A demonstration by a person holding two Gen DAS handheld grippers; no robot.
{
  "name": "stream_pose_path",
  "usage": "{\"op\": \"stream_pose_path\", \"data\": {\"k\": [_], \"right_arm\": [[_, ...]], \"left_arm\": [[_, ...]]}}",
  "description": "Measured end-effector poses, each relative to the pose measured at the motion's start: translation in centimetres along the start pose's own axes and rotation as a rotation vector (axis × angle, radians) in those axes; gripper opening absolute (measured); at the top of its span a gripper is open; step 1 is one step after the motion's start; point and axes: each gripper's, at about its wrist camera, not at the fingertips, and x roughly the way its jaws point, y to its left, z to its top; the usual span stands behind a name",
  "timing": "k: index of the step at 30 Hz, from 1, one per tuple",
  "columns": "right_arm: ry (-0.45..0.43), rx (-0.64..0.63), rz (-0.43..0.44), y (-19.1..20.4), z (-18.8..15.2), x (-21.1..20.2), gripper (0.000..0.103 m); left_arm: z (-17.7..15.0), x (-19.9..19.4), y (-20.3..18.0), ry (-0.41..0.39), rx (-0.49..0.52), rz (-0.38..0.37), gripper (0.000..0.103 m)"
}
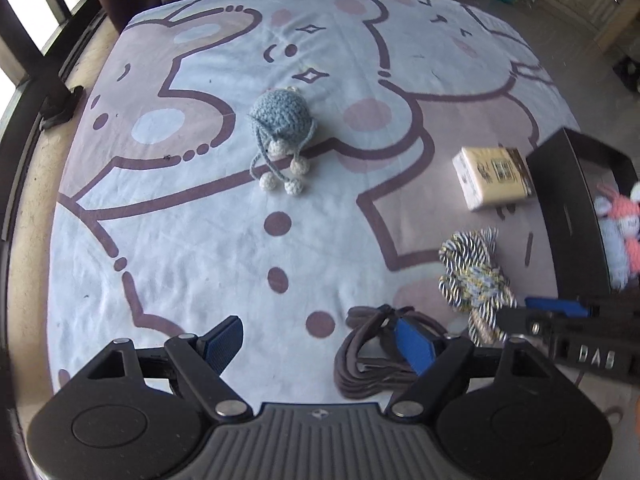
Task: Organize objects
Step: 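Close the right gripper on the rope tassel while the left gripper grasps the black claw clip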
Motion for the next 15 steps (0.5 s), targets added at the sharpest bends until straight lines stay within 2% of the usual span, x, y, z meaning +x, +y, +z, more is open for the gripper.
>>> {"op": "stream_pose_path", "data": {"k": [4,9,12,15], "right_arm": [[-0.002,0.008,0.003,0.3,-0.5,-0.5,0.029],[-0.002,0.011,0.012,1.2,-1.0,-0.9,0.029],[-0.001,0.004,0.020,2.0,-1.2,-1.0,0.029],[0.003,-0.016,0.024,2.8,-1.4,-1.0,0.029]], "left_arm": [[-2.1,-1.2,0.9,0.040,0.048,0.023,0.084],[-4.9,-2.3,0.7,0.105,0.122,-0.036,0.084],[-6.1,-2.9,-0.1,0.119,0.147,-0.054,0.085],[-6.2,-3.8,-0.3,0.098,0.125,-0.055,0.085]]}}
